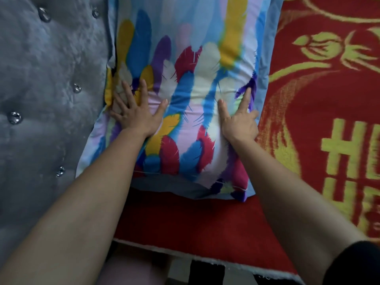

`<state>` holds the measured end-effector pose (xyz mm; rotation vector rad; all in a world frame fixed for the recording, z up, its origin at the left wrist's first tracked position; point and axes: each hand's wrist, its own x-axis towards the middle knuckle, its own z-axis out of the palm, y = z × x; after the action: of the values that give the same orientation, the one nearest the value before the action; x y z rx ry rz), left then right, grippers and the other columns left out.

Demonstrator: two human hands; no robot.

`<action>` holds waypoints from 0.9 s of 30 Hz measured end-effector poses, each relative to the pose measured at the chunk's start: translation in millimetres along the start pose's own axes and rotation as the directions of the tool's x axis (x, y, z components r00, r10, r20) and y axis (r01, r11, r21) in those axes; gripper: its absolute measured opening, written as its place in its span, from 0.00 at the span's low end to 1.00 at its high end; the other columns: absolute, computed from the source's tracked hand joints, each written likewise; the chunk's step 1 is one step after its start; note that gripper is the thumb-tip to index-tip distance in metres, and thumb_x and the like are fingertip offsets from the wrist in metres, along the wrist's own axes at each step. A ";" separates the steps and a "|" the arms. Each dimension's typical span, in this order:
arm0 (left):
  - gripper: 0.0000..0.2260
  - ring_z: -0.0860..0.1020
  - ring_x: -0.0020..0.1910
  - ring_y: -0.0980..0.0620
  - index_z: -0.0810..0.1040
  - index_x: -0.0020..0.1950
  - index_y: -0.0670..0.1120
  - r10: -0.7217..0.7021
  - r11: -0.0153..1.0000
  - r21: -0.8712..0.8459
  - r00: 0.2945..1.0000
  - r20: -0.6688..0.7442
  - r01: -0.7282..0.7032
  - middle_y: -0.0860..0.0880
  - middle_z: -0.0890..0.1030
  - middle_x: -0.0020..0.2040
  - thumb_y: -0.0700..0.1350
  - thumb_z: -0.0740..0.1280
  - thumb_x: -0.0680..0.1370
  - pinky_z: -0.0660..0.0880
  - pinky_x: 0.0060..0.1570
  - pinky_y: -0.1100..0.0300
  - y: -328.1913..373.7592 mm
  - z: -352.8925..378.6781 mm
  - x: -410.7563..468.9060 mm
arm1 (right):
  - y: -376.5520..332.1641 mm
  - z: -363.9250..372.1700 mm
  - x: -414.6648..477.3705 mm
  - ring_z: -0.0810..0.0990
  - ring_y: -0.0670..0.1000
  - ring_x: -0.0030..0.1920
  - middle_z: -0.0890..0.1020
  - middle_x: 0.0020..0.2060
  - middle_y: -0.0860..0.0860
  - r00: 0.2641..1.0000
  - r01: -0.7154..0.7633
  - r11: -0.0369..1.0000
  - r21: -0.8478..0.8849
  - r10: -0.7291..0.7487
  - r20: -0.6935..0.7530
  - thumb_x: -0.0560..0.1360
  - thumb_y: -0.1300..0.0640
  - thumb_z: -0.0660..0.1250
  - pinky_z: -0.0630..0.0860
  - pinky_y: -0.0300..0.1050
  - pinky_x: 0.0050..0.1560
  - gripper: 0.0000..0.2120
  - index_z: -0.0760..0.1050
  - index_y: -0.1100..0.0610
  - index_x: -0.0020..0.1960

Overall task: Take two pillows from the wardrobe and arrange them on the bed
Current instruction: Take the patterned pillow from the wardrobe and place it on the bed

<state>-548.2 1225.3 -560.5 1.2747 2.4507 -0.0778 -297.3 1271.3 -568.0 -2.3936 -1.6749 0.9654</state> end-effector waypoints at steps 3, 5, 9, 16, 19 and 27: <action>0.42 0.38 0.76 0.36 0.32 0.73 0.66 -0.044 0.996 -0.078 0.998 -0.052 0.039 0.44 0.34 0.78 0.81 0.43 0.66 0.44 0.69 0.28 -8.2 5.4 -28.8 | 17.9 -2.3 -31.0 0.76 0.67 0.60 0.65 0.69 0.63 0.994 0.053 0.997 0.064 -0.046 -0.102 0.72 0.22 0.49 0.73 0.60 0.57 0.41 0.41 0.37 0.78; 0.43 0.38 0.76 0.35 0.32 0.74 0.64 -0.065 0.996 -0.070 0.995 -0.078 0.060 0.44 0.34 0.78 0.81 0.44 0.66 0.44 0.67 0.27 -8.6 11.5 -49.8 | 26.4 -2.8 -37.2 0.74 0.67 0.64 0.62 0.72 0.64 0.999 0.042 0.997 0.062 -0.040 -0.025 0.73 0.23 0.48 0.72 0.61 0.59 0.40 0.39 0.36 0.78; 0.45 0.39 0.77 0.36 0.35 0.76 0.61 -0.117 0.991 -0.068 0.991 -0.061 0.113 0.44 0.36 0.79 0.81 0.42 0.66 0.45 0.68 0.28 -3.5 15.2 -65.1 | 25.4 -10.2 -25.4 0.73 0.69 0.63 0.62 0.73 0.63 0.995 0.016 0.995 0.101 -0.025 0.093 0.71 0.22 0.47 0.70 0.61 0.61 0.41 0.36 0.35 0.77; 0.46 0.42 0.78 0.40 0.44 0.78 0.59 -0.403 0.863 -0.398 0.899 -0.173 0.310 0.41 0.39 0.79 0.79 0.52 0.66 0.47 0.69 0.29 -0.7 21.3 -113.7 | 62.6 -9.1 -76.8 0.73 0.64 0.65 0.73 0.65 0.63 0.990 -0.107 0.955 0.277 0.077 0.118 0.72 0.24 0.53 0.68 0.56 0.63 0.45 0.44 0.44 0.80; 0.48 0.38 0.78 0.42 0.43 0.77 0.61 -0.582 0.684 -0.579 0.811 -0.067 0.443 0.42 0.34 0.78 0.79 0.57 0.65 0.50 0.69 0.29 11.3 24.9 -133.5 | 69.4 -11.1 -85.9 0.74 0.65 0.65 0.74 0.65 0.65 0.986 -0.074 0.967 0.244 0.034 0.163 0.74 0.25 0.52 0.68 0.57 0.63 0.44 0.40 0.45 0.80; 0.47 0.46 0.77 0.37 0.41 0.79 0.58 -0.721 0.355 -0.784 0.683 0.118 0.510 0.38 0.35 0.78 0.71 0.64 0.70 0.53 0.75 0.45 18.7 23.6 -145.2 | 72.0 -17.1 -87.9 0.73 0.66 0.64 0.71 0.65 0.67 0.977 -0.001 0.983 0.184 -0.038 0.209 0.74 0.25 0.49 0.68 0.57 0.64 0.44 0.36 0.44 0.80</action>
<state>-450.7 1118.1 -528.9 -0.1018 2.5231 0.9156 -247.4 1170.9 -542.7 -2.2199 -1.5863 1.3504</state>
